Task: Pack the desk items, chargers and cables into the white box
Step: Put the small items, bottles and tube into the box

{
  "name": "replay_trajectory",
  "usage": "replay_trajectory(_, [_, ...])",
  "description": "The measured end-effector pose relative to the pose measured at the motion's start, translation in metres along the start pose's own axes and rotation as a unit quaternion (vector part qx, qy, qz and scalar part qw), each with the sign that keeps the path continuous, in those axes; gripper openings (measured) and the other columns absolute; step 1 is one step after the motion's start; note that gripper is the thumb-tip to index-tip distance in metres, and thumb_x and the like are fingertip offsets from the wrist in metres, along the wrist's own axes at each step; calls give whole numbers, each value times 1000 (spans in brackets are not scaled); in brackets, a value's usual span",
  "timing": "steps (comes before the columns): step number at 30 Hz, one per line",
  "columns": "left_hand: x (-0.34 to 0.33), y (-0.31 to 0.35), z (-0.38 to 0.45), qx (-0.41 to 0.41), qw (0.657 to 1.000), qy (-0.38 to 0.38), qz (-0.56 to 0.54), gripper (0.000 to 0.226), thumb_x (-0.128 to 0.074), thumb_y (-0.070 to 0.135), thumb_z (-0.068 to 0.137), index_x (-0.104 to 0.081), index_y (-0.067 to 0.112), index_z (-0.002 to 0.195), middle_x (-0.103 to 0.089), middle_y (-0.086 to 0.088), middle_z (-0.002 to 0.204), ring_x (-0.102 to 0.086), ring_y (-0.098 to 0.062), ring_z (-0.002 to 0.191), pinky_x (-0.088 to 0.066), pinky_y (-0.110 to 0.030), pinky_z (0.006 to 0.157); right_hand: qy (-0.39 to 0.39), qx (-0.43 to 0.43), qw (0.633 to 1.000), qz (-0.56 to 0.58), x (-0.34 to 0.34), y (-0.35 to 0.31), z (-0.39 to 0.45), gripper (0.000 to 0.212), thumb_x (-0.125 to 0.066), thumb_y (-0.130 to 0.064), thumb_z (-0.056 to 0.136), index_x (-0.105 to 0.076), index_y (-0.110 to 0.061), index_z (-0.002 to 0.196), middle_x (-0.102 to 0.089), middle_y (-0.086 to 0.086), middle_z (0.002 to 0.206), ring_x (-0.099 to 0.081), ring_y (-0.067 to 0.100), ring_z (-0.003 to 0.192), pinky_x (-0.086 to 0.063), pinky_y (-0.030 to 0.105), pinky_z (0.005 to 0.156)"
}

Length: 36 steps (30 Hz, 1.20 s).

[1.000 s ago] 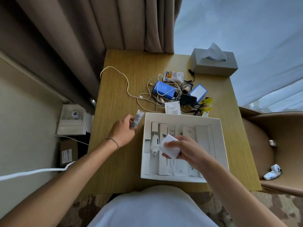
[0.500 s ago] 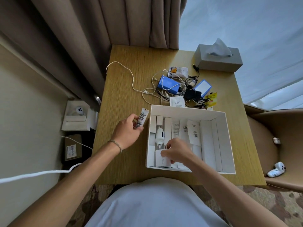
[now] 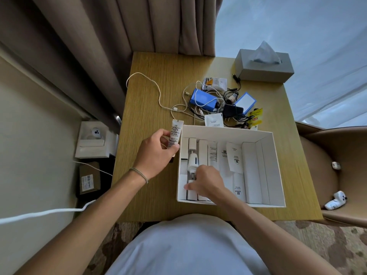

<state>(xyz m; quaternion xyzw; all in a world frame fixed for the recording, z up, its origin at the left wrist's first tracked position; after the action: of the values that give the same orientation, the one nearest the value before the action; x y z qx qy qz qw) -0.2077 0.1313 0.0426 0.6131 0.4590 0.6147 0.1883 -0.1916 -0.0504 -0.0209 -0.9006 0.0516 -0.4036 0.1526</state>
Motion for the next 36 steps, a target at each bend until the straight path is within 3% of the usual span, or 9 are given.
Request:
replay_trajectory(4, [0,29,-4,-11,998,-1,-66,50,-75,28,85,-55,25,131,-69,8,89,-68,-4,75,-59,-24,65,-9,16,999,44,2,10,-2,33,-79,-45,82,-61,-21,71,-67,-1,70,-64,14,64,-49,25,56])
replay_trajectory(9, [-24,53,-11,-13,993,-95,-66,94,-74,16,84,-16,38,155,-66,4,87,-69,-10,68,-60,-27,59,39,1,992,118,36,46,-3,15,-67,-31,95,-68,-20,86,-71,-5,74,-70,10,66,-62,30,67])
replay_trajectory(12, [-52,57,-16,-28,989,-144,-37,86,-72,13,83,-26,41,150,-61,11,84,-67,0,66,-56,-19,51,85,-29,981,170,62,68,-4,8,-63,-23,97,-69,-19,93,-72,-3,73,-69,9,64,-59,27,60])
replay_trajectory(18, [-134,58,-14,37,973,-229,11,64,-79,26,76,-41,33,126,-64,-2,92,-69,-19,70,-62,-37,52,137,-49,959,243,110,110,-9,13,-61,-14,92,-72,-16,86,-74,2,67,-70,13,57,-50,25,53])
replay_trajectory(25, [-211,51,-12,104,956,-269,57,71,-83,23,75,-37,32,127,-61,-1,91,-69,-19,69,-61,-34,47,138,-28,949,282,129,130,-14,13,-61,-13,93,-72,-16,87,-75,3,71,-69,13,60,-53,27,55])
replay_trajectory(28, [-228,53,-11,92,953,-269,108,75,-84,29,74,-34,32,131,-58,3,88,-65,-17,70,-62,-35,56,133,-18,948,289,132,132,-15,14,-59,-13,93,-72,-17,88,-75,2,71,-71,15,64,-58,32,61])
replay_trajectory(31, [-238,53,-15,65,952,-260,151,79,-83,33,76,-31,29,136,-60,1,88,-61,-15,69,-53,-28,55,133,1,946,295,134,132,-17,15,-59,-14,92,-71,-19,87,-75,2,70,-71,15,66,-58,34,64])
replay_trajectory(34, [-242,54,-21,44,949,-255,180,83,-81,33,78,-28,30,142,-66,-2,93,-65,-18,77,-57,-32,66,139,17,942,306,139,133,-17,16,-59,-13,91,-71,-20,85,-75,2,70,-71,16,67,-58,38,66])
replay_trajectory(36, [-242,56,-24,28,945,-256,200,82,-78,34,81,-27,29,144,-67,-2,91,-64,-18,75,-54,-31,65,145,29,936,320,145,134,-15,15,-60,-12,92,-72,-19,85,-74,3,70,-70,16,66,-58,39,65])
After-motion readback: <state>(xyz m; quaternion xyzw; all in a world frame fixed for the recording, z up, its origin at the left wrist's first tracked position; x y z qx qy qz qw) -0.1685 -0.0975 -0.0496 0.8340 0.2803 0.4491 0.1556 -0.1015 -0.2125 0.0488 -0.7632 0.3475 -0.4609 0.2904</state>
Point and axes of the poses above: each hand's wrist, its own z-axis towards the middle knuckle, its own x-axis out of the back of the hand, y = z × x, the point moved 2 cm from there along z, towards the middle knuckle
